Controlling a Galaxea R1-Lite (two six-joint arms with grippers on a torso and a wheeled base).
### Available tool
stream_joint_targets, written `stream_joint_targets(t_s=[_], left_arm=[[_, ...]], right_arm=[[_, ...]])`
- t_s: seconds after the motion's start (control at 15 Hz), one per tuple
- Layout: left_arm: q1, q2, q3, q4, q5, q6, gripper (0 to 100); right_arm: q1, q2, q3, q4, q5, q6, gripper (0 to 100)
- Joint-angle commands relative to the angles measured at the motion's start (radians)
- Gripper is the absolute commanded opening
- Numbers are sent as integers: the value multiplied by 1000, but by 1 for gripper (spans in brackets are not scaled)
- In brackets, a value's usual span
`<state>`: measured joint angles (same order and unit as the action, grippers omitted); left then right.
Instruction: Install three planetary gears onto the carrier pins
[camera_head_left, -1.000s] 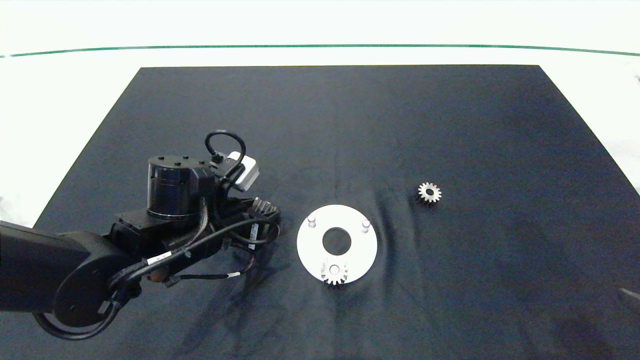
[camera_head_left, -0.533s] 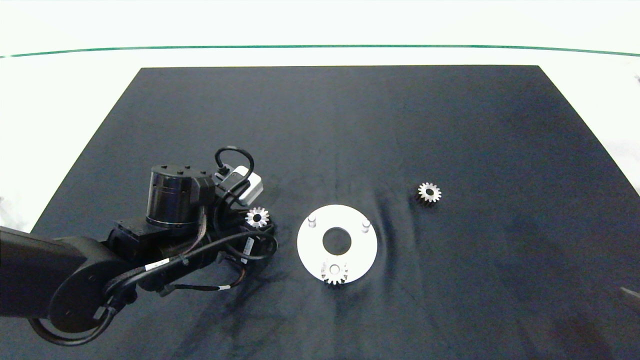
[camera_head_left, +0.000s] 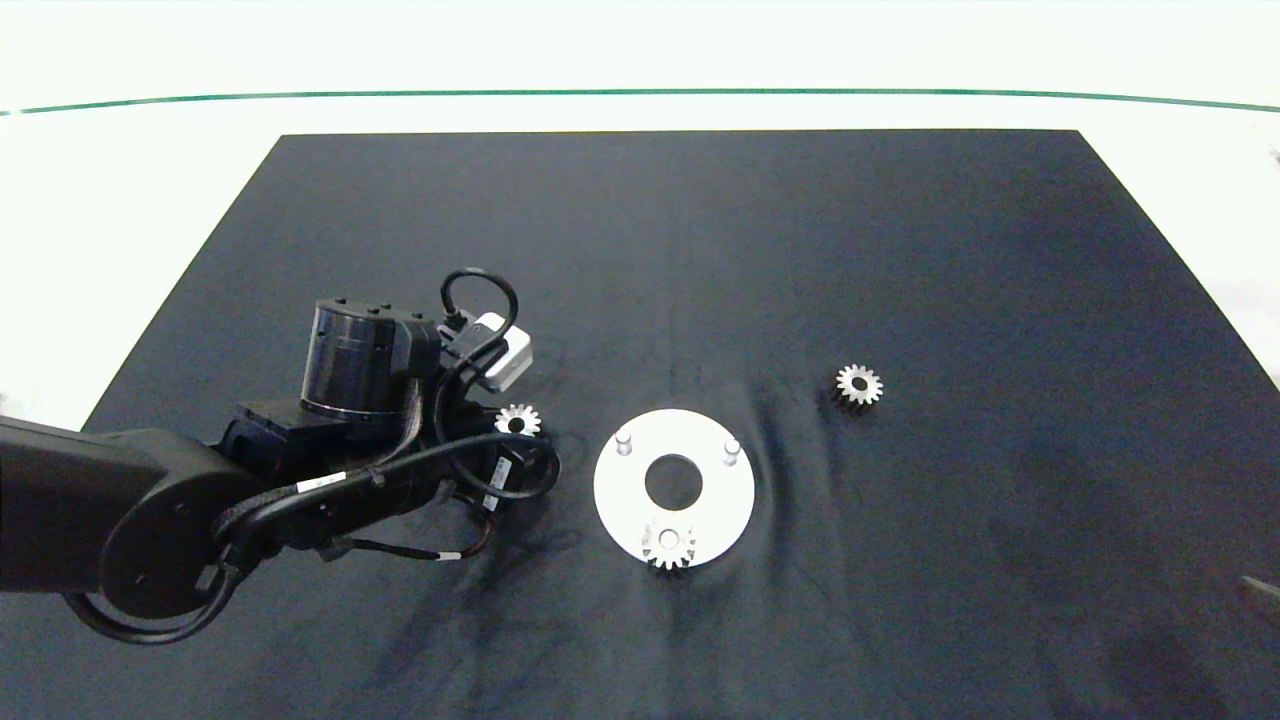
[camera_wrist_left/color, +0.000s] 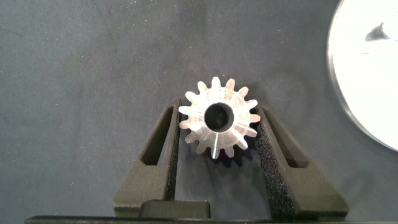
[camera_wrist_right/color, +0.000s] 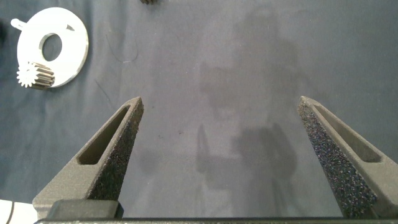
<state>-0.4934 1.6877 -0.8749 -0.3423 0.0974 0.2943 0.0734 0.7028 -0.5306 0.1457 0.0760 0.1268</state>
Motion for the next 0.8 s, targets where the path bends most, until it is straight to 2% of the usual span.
stream_joint_targets(t_s=[0.07,0.13,0.33,0.4,0.47,0.6,0.73,0.8], left_arm=[[-8,-46,-45,46,1,-1,22],[-13,-51,-44,51,1,-1,22],[-57,-85,-30,83,1,-43,22],[-80,-95,-24,98,2,-63,22],[-117,-103,-18,108,10,-109,22],[-174,-102,-12,105,44,-139,22],[-224,-95,-30,102,67,-139,22],[-244,-89,-45,100,88,-139,22]], right_arm=[[0,3,0,0,1,1,100],[0,3,0,0,1,1,100],[0,3,0,2,1,1,100],[0,3,0,2,1,1,100],[0,3,0,2,1,1,100],[0,3,1,2,1,1,100],[0,1,1,2,1,1,100],[0,1,1,2,1,1,100]])
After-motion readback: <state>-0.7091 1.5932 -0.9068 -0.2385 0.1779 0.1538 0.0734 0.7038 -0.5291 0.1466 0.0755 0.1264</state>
